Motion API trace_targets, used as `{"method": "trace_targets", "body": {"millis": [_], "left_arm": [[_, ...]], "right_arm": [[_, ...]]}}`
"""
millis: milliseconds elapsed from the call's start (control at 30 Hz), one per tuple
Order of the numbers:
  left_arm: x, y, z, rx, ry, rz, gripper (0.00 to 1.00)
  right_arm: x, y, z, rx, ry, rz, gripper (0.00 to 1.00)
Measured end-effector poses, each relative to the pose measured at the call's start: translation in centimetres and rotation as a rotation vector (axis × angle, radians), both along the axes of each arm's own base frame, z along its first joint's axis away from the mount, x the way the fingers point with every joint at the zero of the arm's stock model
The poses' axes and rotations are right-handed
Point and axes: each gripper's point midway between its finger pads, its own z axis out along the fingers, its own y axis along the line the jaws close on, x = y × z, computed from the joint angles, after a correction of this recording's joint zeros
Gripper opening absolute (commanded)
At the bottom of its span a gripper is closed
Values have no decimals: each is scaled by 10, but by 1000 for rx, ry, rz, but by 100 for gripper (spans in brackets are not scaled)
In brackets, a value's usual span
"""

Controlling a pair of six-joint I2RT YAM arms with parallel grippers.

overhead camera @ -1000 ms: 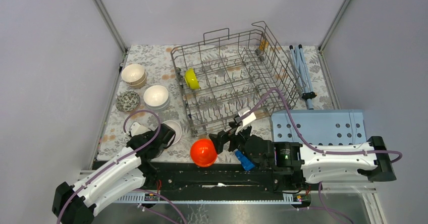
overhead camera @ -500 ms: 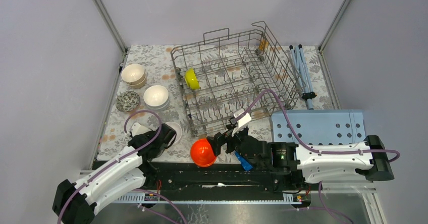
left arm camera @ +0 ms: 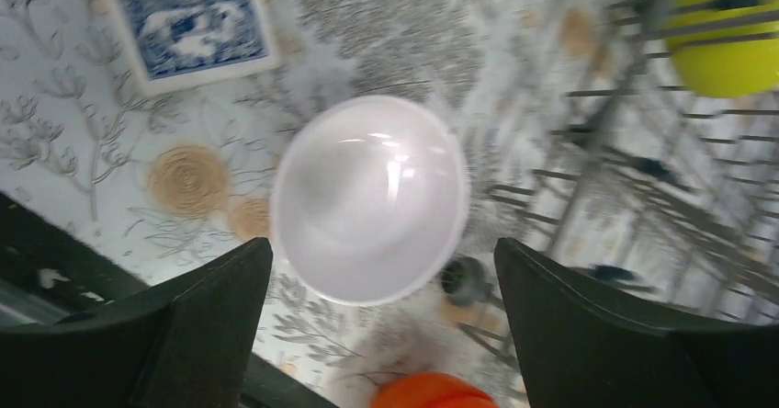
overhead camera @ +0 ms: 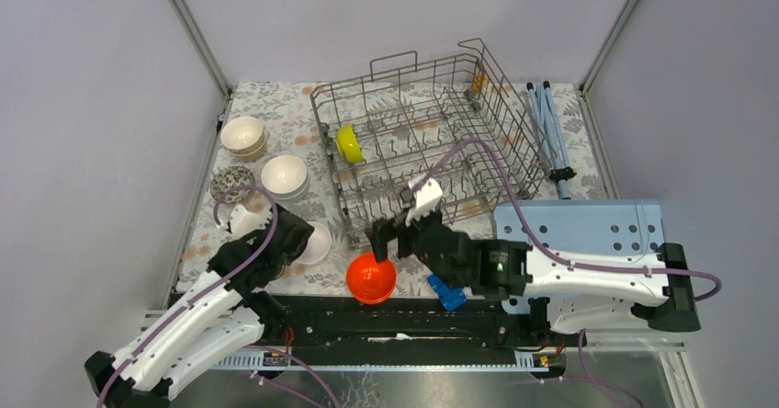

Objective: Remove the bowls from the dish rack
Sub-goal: Place the bowl at the center of the board, then pick up the bowl from the dish rack.

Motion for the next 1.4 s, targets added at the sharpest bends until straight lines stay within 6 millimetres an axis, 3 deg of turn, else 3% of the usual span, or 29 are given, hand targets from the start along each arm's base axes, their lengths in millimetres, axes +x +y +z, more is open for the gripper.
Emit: {"method": "trace_targets", "body": {"millis": [67, 233, 467, 567, 700, 933, 1133, 1400], "left_arm": [[8, -4, 28, -7, -60, -33, 99], [28, -11, 75, 57, -185, -153, 99], [67, -46, 119, 93, -391, -340, 93], [82, -59, 122, 103, -413, -368, 92], [101, -74, 106, 119, -364, -409, 90], [122, -70, 92, 89, -328, -403, 85], [130, -69, 81, 53, -312, -399, 83], [128, -74, 70, 18, -298, -417, 82]], "right_arm": [[19, 6, 12, 11, 9, -23, 100], [104, 4, 28, 64, 46, -125, 95], [215, 14, 12, 200, 165, -87, 84], [252, 17, -4, 271, 231, -36, 81], [294, 35, -30, 339, 331, 56, 77], [308, 67, -69, 372, 463, 194, 68], [313, 85, -75, 408, 504, 263, 64], [308, 94, -90, 436, 580, 304, 59]]}}
